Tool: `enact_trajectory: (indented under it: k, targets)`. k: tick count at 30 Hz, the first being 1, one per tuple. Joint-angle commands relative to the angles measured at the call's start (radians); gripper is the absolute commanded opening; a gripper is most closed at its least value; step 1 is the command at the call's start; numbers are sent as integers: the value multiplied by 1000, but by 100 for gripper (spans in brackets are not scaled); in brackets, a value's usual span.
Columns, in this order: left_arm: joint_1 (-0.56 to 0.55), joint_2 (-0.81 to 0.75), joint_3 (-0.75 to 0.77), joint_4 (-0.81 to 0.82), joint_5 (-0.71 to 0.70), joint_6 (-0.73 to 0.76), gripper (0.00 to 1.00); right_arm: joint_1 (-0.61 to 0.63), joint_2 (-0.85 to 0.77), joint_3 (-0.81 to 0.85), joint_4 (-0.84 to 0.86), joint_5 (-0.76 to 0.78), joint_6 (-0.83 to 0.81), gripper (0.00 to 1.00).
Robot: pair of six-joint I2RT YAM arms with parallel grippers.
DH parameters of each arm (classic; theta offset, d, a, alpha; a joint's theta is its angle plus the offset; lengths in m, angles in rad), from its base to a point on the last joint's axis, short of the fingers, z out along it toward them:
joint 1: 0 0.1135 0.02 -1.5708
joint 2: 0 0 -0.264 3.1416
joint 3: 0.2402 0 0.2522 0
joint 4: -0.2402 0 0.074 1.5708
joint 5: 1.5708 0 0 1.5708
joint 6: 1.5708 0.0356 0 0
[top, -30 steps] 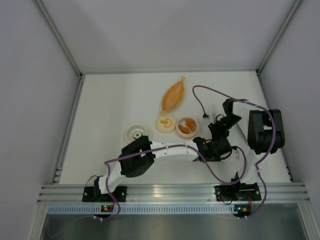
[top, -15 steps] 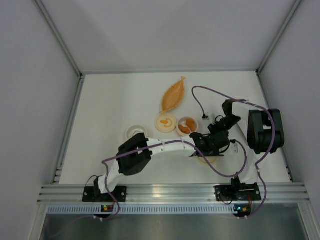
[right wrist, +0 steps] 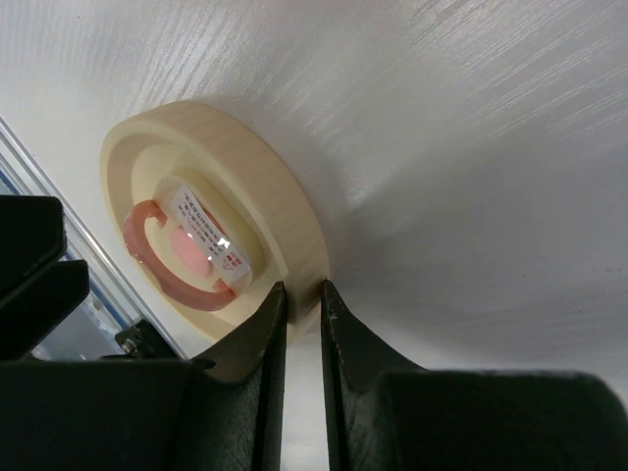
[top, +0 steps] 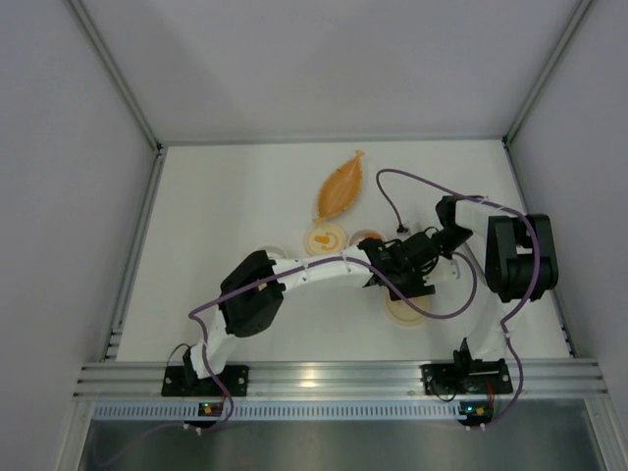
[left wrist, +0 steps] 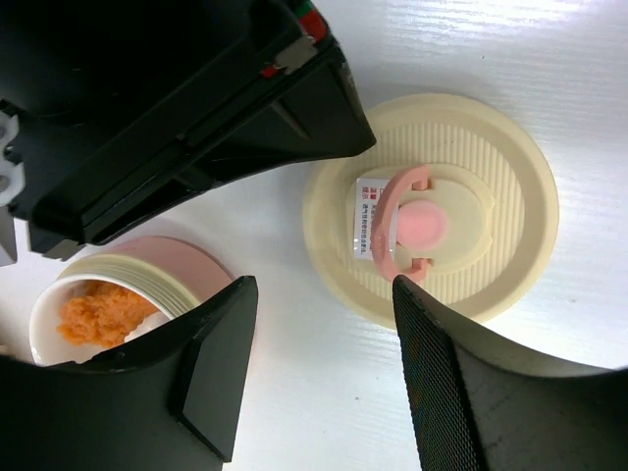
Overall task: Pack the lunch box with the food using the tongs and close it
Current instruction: Pick up the box lid from the center of the board.
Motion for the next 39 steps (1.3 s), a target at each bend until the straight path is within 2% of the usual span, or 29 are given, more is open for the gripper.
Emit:
enact_trajectory:
  k: [1,14,20,24,28,34,35,38,39]
  targets:
    - [21,-12,64,-27,108,-50,63,27,34,-3,59,45,-54,14]
    - [19,59,109,-46,218,-84,61,27,46,15,56,34,-42,15]
    - [19,104,106,-64,223,-110,57,27,51,20,53,30,-39,15]
    - [19,114,99,-61,225,-135,48,27,51,21,52,28,-37,15]
    - [16,111,99,-61,234,-141,33,27,51,28,52,25,-32,15]
    - [10,84,93,-66,235,-178,19,27,46,44,44,8,-20,16]
    - [10,78,92,-70,235,-185,15,25,45,50,33,-1,-11,18]
    - [10,30,58,-81,235,-211,9,27,28,92,-12,-42,13,33]
    - [10,12,41,-80,235,-222,4,27,20,107,-22,-51,20,39]
